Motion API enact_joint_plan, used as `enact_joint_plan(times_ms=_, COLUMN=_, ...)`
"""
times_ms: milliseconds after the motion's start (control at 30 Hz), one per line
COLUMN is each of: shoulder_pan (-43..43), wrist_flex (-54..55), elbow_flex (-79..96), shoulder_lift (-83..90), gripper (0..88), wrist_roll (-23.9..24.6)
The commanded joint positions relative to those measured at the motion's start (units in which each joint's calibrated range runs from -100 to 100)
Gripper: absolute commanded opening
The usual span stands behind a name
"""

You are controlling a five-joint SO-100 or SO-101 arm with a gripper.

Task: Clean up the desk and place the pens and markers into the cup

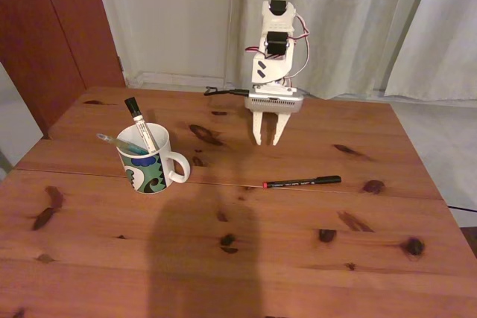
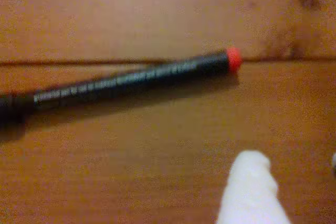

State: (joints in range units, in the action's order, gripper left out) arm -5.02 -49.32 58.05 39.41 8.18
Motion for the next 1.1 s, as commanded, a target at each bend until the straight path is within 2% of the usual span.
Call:
enact_joint_plan(times_ms=0, shoulder_pan=-0.4, wrist_flex=1.3, elbow_flex=-10.6, shoulder_lift=-5.1, gripper=12.0, wrist_roll=-2.3)
enact_joint_plan(times_ms=333, shoulder_pan=-0.3, wrist_flex=1.3, elbow_flex=-31.4, shoulder_lift=-25.6, gripper=11.9, wrist_roll=-3.2)
enact_joint_plan(times_ms=533, shoulder_pan=-0.2, wrist_flex=1.3, elbow_flex=-36.3, shoulder_lift=-33.3, gripper=11.9, wrist_roll=-2.3)
enact_joint_plan(times_ms=933, shoulder_pan=0.3, wrist_flex=0.8, elbow_flex=-37.7, shoulder_lift=-35.3, gripper=11.8, wrist_roll=16.5)
enact_joint_plan(times_ms=1067, shoulder_pan=0.3, wrist_flex=0.4, elbow_flex=-37.6, shoulder_lift=-35.1, gripper=3.0, wrist_roll=24.7)
